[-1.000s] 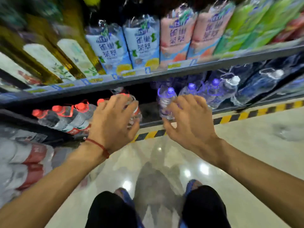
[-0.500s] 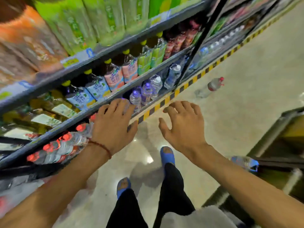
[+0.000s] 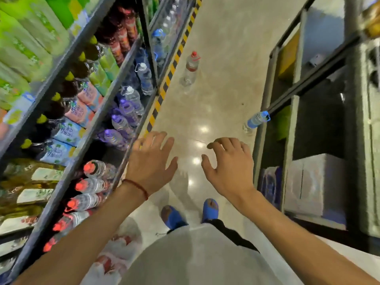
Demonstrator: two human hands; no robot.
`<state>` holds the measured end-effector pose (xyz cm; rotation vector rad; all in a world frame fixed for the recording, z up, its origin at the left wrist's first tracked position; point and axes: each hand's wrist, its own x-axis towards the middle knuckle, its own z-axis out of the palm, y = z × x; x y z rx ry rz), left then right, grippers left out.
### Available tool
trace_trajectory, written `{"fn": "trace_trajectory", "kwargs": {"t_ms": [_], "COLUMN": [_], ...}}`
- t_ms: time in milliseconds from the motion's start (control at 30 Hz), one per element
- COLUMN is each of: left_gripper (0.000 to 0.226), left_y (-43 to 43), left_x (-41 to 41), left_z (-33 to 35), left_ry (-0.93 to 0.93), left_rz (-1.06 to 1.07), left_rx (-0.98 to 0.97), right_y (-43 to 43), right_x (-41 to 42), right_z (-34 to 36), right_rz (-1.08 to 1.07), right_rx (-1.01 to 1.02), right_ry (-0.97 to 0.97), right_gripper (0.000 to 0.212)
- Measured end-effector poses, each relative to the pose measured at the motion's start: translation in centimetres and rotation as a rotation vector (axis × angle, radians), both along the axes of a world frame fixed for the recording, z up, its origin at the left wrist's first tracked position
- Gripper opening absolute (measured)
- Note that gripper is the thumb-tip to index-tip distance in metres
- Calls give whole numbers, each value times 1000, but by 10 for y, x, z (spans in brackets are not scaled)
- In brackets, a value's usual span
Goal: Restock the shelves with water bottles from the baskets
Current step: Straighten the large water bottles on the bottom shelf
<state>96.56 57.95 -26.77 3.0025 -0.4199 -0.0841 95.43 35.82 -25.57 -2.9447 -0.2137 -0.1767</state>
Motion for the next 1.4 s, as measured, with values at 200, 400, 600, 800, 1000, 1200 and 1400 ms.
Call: {"fn": "trace_trajectory", "kwargs": {"t_ms": [200,400,600,800,1000,1200,1400], "left_gripper": [53,56,53,52,53,55,55], "left_y": [-89,-195,-264,-289,-305,-310,-309], "left_x": [13,9,32,103,190,241,234], "left_z": [-7,-15,-33,-57,-73,-91,-139], "left_ry": [4,47,73,120,147,142,170], "left_rz": [-240,-433,-643,-863,-1143,-1385,-1500], "left_rx": [20,45,34,61,93,121,175], "right_y": [-75,-160,-212,-215,-180,-132,-116], "right_x": [-56,-107,-125,-79,-26,14,23], "right_z": [-12,-22,-39,-54,-69,-77,-137], "right_rz": [-170,-332,-589,-768,-1155,-1425,-1511], "right_rx": [20,28,46,66,102,211,318], "right_ry": [36,118,192,165,96,67,128], "right_gripper": [27,29,29,29,27,34,38]}}
